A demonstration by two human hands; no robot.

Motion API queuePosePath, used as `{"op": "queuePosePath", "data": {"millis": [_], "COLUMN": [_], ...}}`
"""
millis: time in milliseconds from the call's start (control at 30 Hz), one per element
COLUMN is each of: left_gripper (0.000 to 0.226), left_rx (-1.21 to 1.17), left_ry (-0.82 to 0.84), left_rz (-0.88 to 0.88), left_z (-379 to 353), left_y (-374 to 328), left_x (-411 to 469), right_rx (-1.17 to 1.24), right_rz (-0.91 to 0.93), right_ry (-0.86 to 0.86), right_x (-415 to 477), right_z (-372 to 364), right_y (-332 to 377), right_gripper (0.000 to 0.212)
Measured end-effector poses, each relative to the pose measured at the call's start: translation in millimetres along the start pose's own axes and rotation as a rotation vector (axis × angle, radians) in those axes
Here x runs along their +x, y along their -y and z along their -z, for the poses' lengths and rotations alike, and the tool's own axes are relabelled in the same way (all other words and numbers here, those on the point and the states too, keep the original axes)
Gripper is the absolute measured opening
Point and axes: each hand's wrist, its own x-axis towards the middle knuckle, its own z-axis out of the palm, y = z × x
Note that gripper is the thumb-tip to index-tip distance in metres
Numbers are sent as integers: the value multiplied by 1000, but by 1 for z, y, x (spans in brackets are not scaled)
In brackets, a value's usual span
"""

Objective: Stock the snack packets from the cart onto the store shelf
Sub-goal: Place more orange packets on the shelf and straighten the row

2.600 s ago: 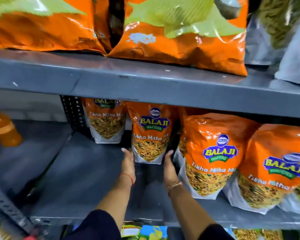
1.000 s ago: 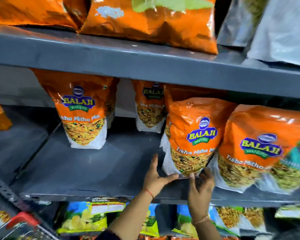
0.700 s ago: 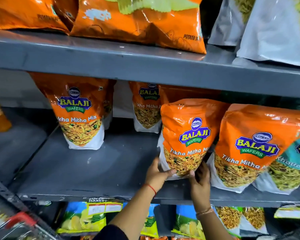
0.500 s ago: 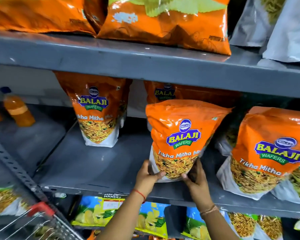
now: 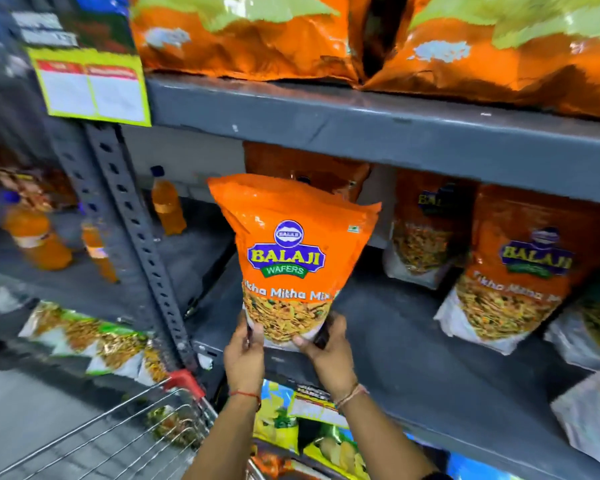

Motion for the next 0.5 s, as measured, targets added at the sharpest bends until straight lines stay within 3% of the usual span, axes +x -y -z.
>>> {"op": "queuePosePath", "data": {"millis": [133, 500], "left_gripper": [38, 37], "left_rx": [183, 189], "left_ry": [-177, -161], "left_rz": [-28, -1], "left_z": [7, 11], "left_y": [0, 8], "left_x": [6, 16], "right_rx": [-2, -10], "right_rz": [-3, 16], "right_ry": [-57, -123], "right_x": [3, -7], "right_z": [-31, -42], "right_y": [3, 13], "right_gripper": [51, 54]}}
